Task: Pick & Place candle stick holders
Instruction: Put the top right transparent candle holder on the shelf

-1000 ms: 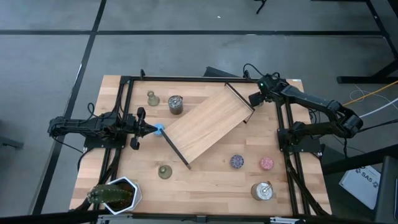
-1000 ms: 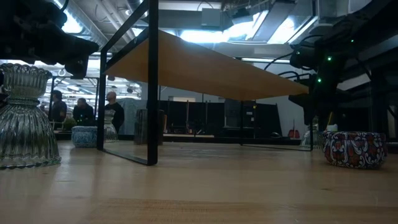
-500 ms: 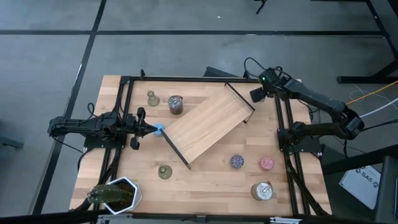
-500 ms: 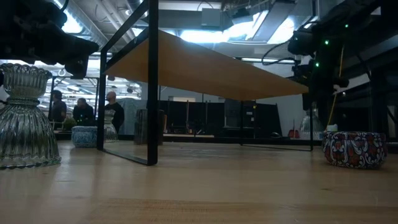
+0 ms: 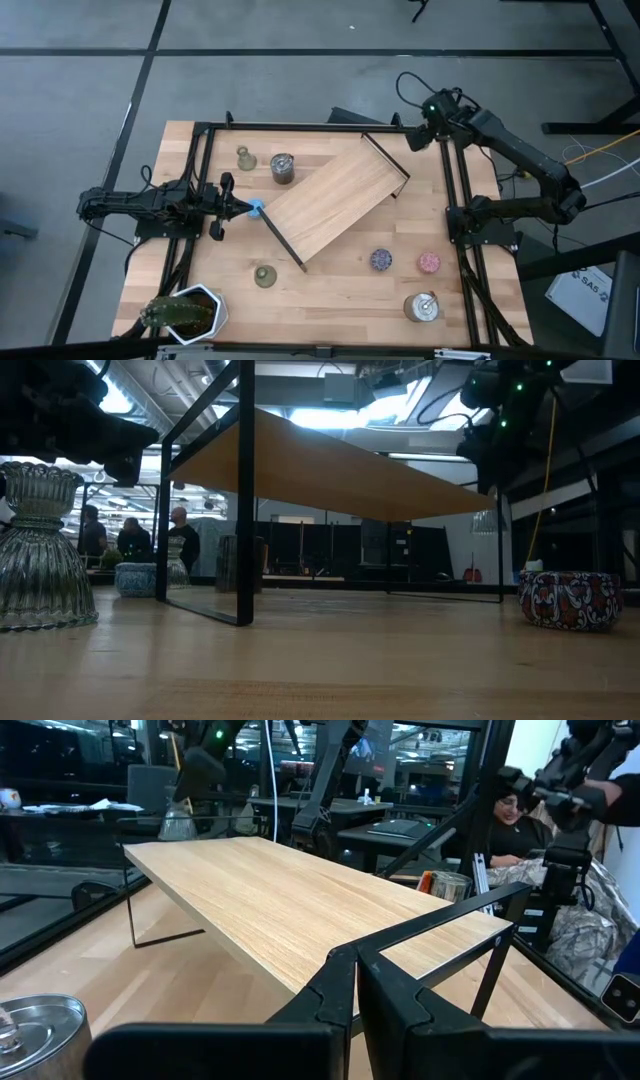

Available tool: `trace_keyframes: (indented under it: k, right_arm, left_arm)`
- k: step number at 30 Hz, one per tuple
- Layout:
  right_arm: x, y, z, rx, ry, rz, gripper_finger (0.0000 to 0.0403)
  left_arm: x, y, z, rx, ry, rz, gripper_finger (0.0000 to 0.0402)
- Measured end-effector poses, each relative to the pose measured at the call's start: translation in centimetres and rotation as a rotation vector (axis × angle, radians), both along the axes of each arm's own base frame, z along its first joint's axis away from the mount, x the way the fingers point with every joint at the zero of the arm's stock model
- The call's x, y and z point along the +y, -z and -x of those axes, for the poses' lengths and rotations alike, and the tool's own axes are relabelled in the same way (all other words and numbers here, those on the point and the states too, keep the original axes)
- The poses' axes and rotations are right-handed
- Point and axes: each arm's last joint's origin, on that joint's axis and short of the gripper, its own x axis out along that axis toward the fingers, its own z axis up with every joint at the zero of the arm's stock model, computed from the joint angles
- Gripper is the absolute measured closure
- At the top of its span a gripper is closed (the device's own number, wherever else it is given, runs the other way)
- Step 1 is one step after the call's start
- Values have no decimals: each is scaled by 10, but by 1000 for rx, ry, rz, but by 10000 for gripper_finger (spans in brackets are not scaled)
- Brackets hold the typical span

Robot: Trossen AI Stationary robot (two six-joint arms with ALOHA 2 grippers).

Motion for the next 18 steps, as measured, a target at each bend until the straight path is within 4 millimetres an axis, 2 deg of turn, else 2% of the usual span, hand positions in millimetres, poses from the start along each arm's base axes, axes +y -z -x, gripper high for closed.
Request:
trace_keyframes:
  k: [9,18]
  right_arm:
    - [12,-34,-13,-18,-145,63,224]
    - [27,-63,-24,-105,-274,100,224]
  left_arm:
    - [0,0,0,0,0,0,391]
    - [0,0,0,0,0,0,391]
